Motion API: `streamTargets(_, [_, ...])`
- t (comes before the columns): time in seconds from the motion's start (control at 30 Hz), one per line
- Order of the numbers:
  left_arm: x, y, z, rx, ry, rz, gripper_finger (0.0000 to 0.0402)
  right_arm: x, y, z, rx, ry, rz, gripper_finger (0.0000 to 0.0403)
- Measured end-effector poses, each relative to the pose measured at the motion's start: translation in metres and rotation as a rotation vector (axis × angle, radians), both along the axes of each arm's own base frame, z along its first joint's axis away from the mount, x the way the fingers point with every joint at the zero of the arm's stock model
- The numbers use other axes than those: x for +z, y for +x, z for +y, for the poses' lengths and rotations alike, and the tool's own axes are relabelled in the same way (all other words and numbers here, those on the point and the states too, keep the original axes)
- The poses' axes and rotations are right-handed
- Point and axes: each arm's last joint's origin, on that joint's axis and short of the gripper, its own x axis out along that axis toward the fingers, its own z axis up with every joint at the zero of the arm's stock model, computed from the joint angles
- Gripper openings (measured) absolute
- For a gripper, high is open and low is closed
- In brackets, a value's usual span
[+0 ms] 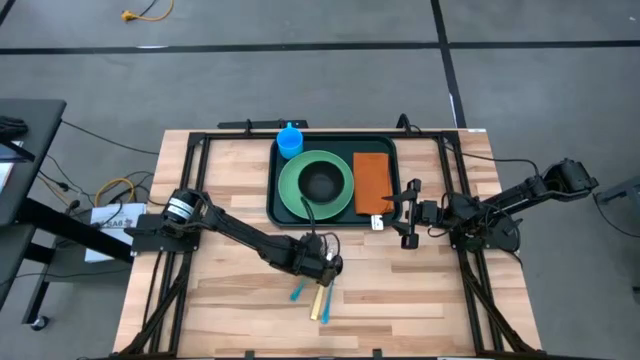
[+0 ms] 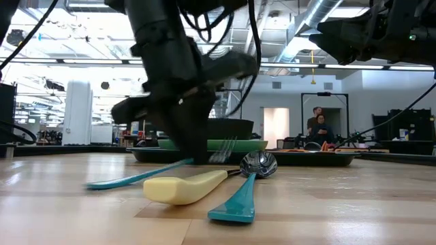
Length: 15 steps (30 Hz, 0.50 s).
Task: Set up tray
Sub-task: Put the blue fork on the brown table napkin on the black serving tray
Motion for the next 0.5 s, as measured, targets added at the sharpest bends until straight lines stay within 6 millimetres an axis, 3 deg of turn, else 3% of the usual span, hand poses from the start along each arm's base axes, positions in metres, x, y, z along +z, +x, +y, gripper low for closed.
streamTargets(0.5, [0.034, -0.001, 0.005, 0.002, 0.122, -0.140, 0.0009, 0.000, 0.000, 0.000, 0.000, 0.001, -0.001, 0.0253])
